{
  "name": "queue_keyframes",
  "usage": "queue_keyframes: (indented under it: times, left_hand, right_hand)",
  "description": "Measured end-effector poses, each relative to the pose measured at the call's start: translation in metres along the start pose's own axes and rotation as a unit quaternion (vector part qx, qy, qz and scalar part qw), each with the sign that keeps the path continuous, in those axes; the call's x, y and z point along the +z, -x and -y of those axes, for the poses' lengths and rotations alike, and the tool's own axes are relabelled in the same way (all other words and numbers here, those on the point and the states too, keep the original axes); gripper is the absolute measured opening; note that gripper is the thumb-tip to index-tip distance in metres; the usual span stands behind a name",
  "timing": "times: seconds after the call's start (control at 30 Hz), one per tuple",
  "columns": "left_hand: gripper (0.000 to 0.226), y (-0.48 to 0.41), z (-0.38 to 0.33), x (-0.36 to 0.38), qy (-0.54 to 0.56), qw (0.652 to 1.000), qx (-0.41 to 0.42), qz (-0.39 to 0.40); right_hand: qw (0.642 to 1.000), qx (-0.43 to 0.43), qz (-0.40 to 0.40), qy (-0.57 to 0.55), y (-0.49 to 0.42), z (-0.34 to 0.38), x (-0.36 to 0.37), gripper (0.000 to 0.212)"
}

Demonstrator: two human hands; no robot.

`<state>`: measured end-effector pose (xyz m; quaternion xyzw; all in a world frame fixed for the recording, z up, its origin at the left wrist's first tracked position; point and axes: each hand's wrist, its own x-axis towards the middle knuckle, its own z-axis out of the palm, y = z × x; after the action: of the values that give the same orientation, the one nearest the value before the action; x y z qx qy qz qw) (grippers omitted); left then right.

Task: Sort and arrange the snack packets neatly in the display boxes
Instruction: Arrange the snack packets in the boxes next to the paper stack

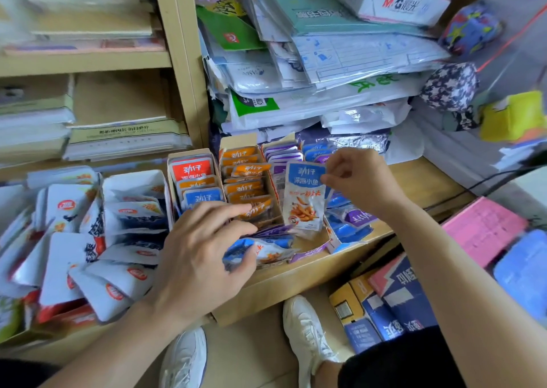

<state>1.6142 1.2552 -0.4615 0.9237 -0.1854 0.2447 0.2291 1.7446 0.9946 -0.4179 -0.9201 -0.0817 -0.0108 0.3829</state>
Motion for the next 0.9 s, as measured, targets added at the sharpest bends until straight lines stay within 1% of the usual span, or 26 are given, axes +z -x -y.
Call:
queue_keyframes:
  times: [0.1,0.2,0.27,0.37,0.43,0.5,0.57,0.63,0.73,0.77,0.87,0.9]
  left_hand:
    - [0.026,0.0,-0.001,-0.001,0.001,1.0,-0.006,0.011]
    - [0.028,-0.002,-0.001,0.0,-0.001,1.0,-0.019,0.015]
    - [0.029,-0.004,0.0,0.0,0.0,1.0,-0.026,0.017]
    - [0.027,-0.005,-0.002,0.001,0.001,0.999,-0.026,0.018]
    - [0.027,-0.005,-0.003,0.001,0.001,1.0,-0.024,0.017]
    - [0.027,-0.006,-0.004,0.002,0.002,1.0,-0.024,0.015]
    - [0.026,-0.007,-0.004,0.002,0.002,1.0,-0.025,0.015]
    - [0.027,-0.008,-0.004,0.002,0.002,1.0,-0.026,0.016]
    - [0.028,-0.008,-0.005,0.003,0.002,1.0,-0.026,0.014]
    - [0.028,-0.008,-0.005,0.003,0.003,1.0,-0.025,0.011]
    - [0.028,-0.009,-0.003,0.003,0.002,1.0,-0.024,0.003]
    - [0.029,-0.009,-0.003,0.003,0.002,1.0,-0.024,0.002]
  right_hand:
    - [0.999,0.022,-0.011,-0.028,0.0,-0.001,-0.006,0.022]
    - [1.0,0.004,-0.005,-0.024,0.003,0.001,-0.008,0.017]
    - [0.997,-0.015,-0.038,-0.068,0.005,0.001,-0.014,0.015]
    - [0.968,-0.037,-0.106,-0.223,0.008,-0.002,-0.032,0.013]
    - [0.943,-0.046,-0.137,-0.299,0.012,-0.006,-0.045,0.018]
    - [0.921,-0.047,-0.159,-0.351,0.017,-0.01,-0.054,0.024]
    - [0.909,-0.048,-0.176,-0.374,0.018,-0.015,-0.06,0.02]
    - [0.907,-0.058,-0.183,-0.374,0.018,-0.02,-0.062,0.018]
    - [0.93,-0.075,-0.176,-0.314,0.016,-0.027,-0.062,0.026]
    - [0.941,-0.079,-0.168,-0.282,0.015,-0.029,-0.061,0.028]
    - [0.978,-0.072,-0.128,-0.148,0.011,-0.039,-0.054,0.013]
    - [0.986,-0.068,-0.115,-0.1,0.01,-0.043,-0.052,0.011]
